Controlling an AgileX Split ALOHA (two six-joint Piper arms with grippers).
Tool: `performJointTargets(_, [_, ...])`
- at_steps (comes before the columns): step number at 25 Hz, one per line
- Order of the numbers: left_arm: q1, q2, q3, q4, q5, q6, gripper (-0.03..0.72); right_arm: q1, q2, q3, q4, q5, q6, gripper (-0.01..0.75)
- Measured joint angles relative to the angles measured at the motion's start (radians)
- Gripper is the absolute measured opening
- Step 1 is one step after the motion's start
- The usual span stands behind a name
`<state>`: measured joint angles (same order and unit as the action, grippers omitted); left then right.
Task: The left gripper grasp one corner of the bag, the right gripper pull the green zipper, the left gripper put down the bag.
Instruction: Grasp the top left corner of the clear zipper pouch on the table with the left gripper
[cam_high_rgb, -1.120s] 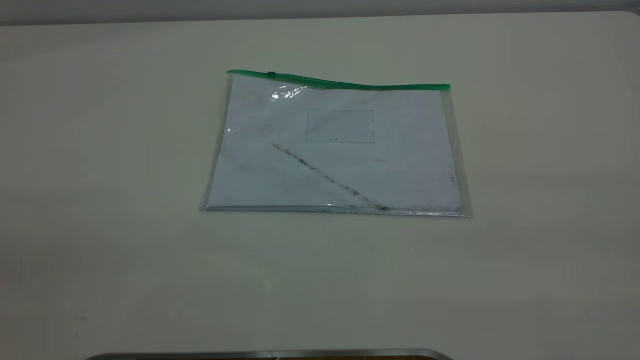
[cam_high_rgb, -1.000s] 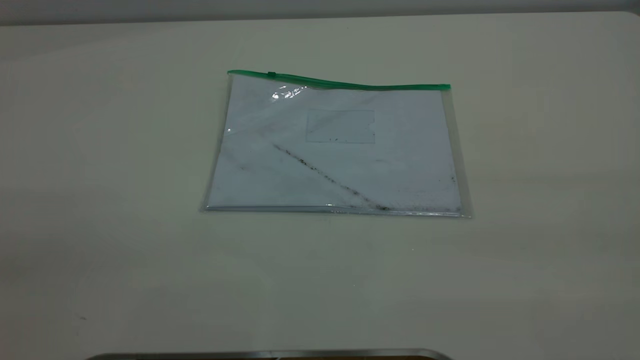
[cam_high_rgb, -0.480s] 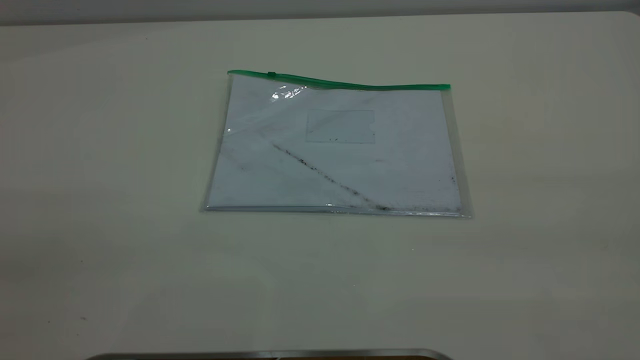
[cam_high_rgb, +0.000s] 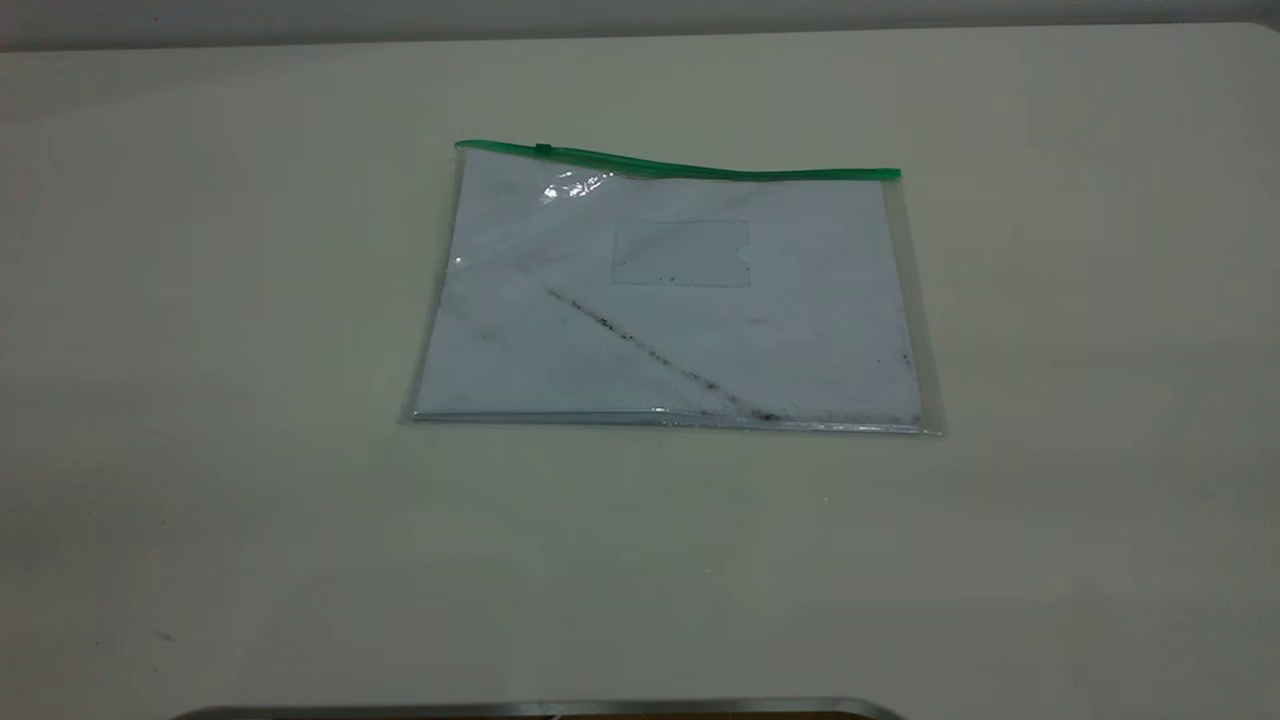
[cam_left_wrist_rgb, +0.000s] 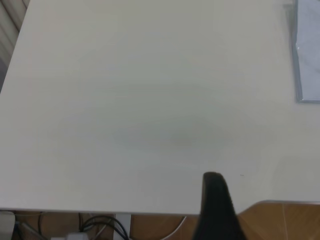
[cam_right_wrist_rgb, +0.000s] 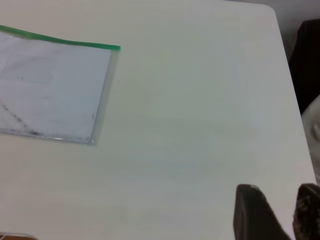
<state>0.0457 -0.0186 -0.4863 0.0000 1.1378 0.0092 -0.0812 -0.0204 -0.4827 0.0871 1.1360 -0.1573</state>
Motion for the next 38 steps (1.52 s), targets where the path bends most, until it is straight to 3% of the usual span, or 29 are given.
performJointTargets(15, [-0.008,0.003,-0.007,0.0,-0.011,-0.002,0.577,0.0,0.0,0.0,0.005,0.0,0.001,0.238])
performJointTargets(24, [-0.009,0.328,-0.134,-0.011,-0.231,-0.009,0.577,0.0,0.0,0.0,0.054,-0.001,0.001,0.255])
performJointTargets(28, [-0.009,0.608,-0.198,-0.023,-0.363,-0.009,0.577,0.0,0.0,0.0,0.115,-0.012,0.003,0.319])
performJointTargets(35, [-0.011,1.121,-0.369,-0.122,-0.55,0.009,0.577,0.0,0.073,-0.022,0.134,-0.065,0.034,0.552])
performJointTargets(38, [-0.045,1.34,-0.462,-0.165,-0.619,0.061,0.577,0.0,0.207,-0.068,0.136,-0.105,0.035,0.588])
